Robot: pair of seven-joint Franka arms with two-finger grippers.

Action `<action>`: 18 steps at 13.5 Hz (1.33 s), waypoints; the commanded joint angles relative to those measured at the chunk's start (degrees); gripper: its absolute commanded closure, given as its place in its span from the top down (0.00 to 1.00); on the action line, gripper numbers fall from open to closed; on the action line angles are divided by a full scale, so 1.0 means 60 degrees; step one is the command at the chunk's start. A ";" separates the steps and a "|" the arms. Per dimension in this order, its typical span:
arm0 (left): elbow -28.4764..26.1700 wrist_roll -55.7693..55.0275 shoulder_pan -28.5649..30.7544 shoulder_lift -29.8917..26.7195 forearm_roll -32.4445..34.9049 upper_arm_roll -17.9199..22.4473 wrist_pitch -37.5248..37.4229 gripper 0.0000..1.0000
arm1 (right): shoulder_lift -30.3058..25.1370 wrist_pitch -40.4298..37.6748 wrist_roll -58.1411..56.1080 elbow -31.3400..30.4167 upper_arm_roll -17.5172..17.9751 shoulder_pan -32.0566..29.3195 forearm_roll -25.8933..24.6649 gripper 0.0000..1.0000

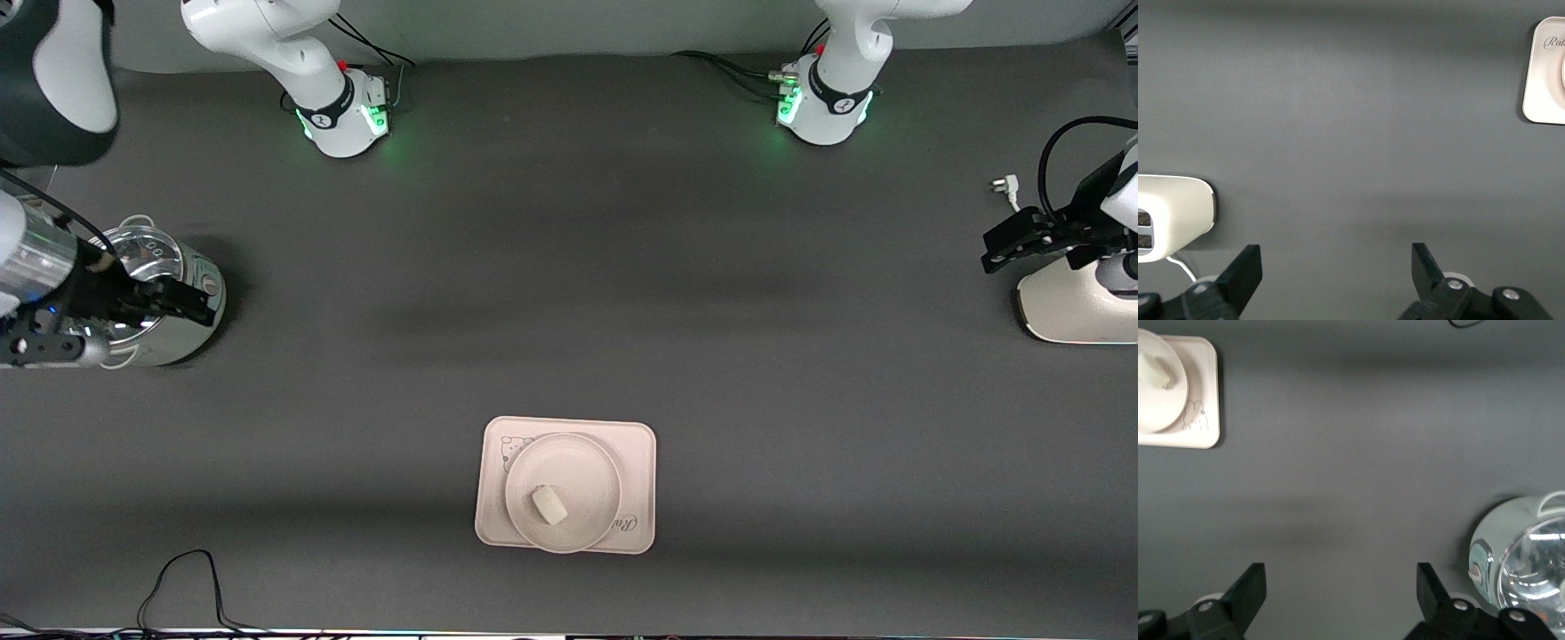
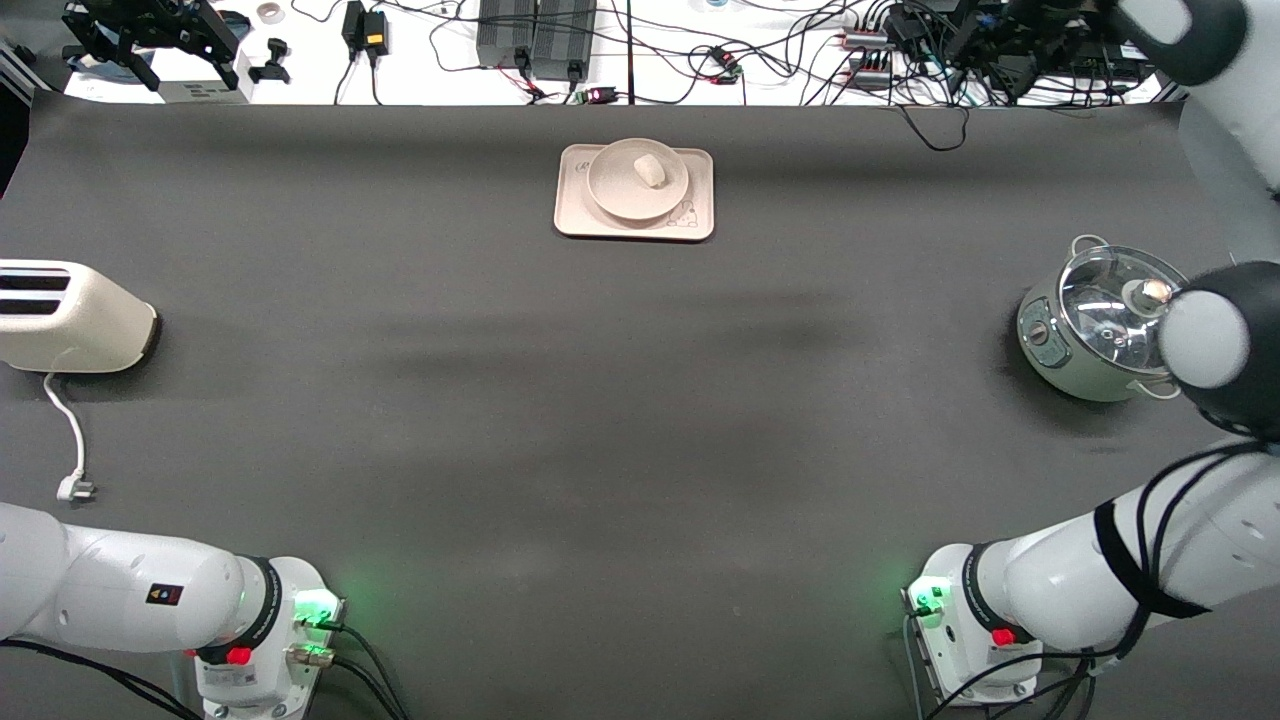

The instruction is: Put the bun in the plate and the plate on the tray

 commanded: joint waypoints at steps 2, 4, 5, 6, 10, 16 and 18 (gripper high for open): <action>0.0090 0.0111 -0.0093 -0.0036 -0.0090 0.0097 -0.0158 1.00 | -0.1353 0.0261 -0.0182 -0.1628 0.1460 -0.1261 -0.0341 1.00; 0.0090 0.0067 -0.0107 -0.0036 -0.0090 0.0097 -0.0158 1.00 | -0.1354 0.0247 -0.0153 -0.1615 0.1417 -0.1187 -0.0326 1.00; 0.0090 0.0067 -0.0093 -0.0036 -0.0090 0.0097 -0.0158 1.00 | -0.1354 0.0247 -0.0124 -0.1600 0.1417 -0.1173 -0.0340 1.00; 0.0090 0.0067 -0.0093 -0.0036 -0.0090 0.0097 -0.0173 1.00 | -0.1325 0.0247 -0.0094 -0.1585 0.1417 -0.1173 -0.0326 1.00; 0.0090 0.0008 -0.0093 -0.0021 -0.0090 0.0097 -0.0173 1.00 | -0.1310 0.0218 -0.0065 -0.1585 0.1373 -0.1187 -0.0341 1.00; 0.0090 0.0066 -0.0107 -0.0007 -0.0090 0.0097 -0.0173 1.00 | -0.1310 0.0232 -0.0065 -0.1571 0.1125 -0.1261 -0.0516 1.00; 0.0090 0.0067 -0.0107 -0.0021 -0.0075 0.0097 -0.0173 1.00 | -0.1208 0.0305 -0.0080 -0.1556 0.1007 -0.1261 -0.0531 1.00</action>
